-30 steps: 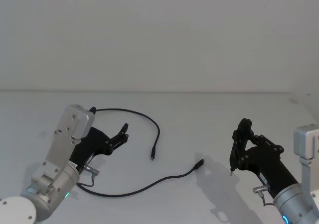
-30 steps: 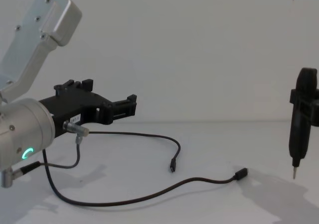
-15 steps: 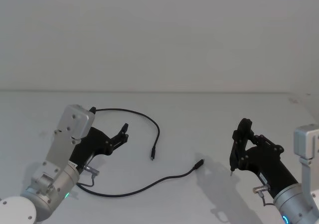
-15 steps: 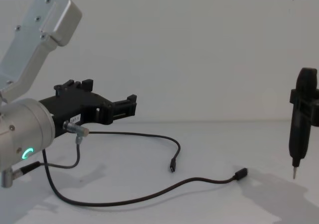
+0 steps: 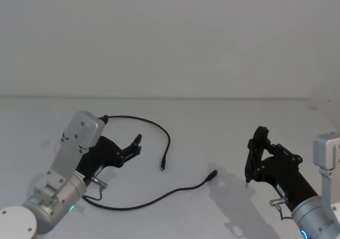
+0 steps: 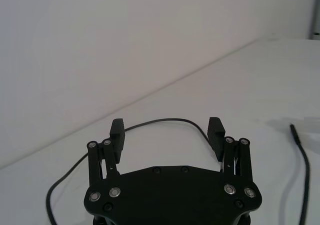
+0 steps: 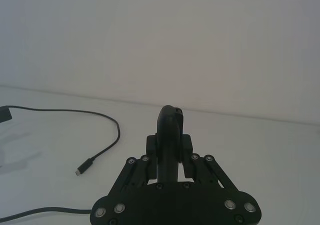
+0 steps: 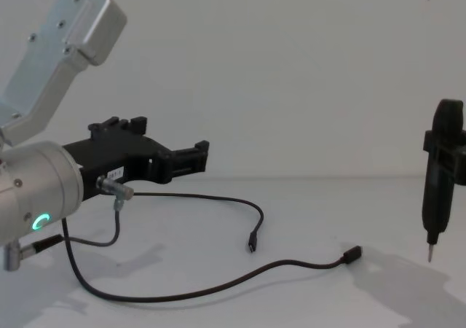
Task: Pick up the data cable with the one hand.
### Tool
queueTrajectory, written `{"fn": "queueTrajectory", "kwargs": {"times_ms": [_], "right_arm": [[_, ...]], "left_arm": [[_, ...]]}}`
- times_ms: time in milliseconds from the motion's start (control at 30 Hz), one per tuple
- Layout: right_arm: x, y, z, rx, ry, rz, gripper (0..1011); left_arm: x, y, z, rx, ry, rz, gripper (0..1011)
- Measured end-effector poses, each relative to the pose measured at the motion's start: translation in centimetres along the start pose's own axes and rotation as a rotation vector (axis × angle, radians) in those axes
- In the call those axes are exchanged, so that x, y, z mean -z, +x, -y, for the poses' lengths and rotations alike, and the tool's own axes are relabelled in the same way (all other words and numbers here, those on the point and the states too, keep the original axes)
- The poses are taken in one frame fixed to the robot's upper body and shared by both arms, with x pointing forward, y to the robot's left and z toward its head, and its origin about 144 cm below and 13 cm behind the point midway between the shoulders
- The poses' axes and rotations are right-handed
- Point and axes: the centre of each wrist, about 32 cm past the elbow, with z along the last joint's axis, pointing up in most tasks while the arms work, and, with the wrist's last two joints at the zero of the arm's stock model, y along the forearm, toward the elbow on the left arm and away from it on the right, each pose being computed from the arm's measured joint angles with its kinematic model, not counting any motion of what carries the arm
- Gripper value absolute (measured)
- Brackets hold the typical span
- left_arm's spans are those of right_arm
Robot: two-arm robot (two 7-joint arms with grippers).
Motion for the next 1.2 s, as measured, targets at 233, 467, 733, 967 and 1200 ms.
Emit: {"fn": "queueTrajectory", "kwargs": {"times_ms": [233, 467, 733, 967, 1200], "right_arm": [[0.0, 0.0, 0.0, 0.000, 0.000, 0.000, 279], [0.0, 0.0, 0.0, 0.000, 0.000, 0.000, 279], [0.0, 0.0, 0.0, 0.000, 0.000, 0.000, 279], [0.0, 0.0, 0.0, 0.000, 0.000, 0.000, 279], [0.0, 0.0, 0.0, 0.000, 0.000, 0.000, 279]], "left_arm": [[-0.6, 0.5, 0.1, 0.084, 0.013, 0.005, 1001], [-1.4, 1.2, 0.3, 0.190, 0.041, 0.009, 1001], [-2.6, 2.0, 0.9, 0.322, 0.107, 0.015, 1001], [-3.9, 2.5, 1.9, 0.429, 0.197, 0.022, 1001], [-5.0, 2.6, 3.4, 0.503, 0.313, 0.023, 1001]]}}
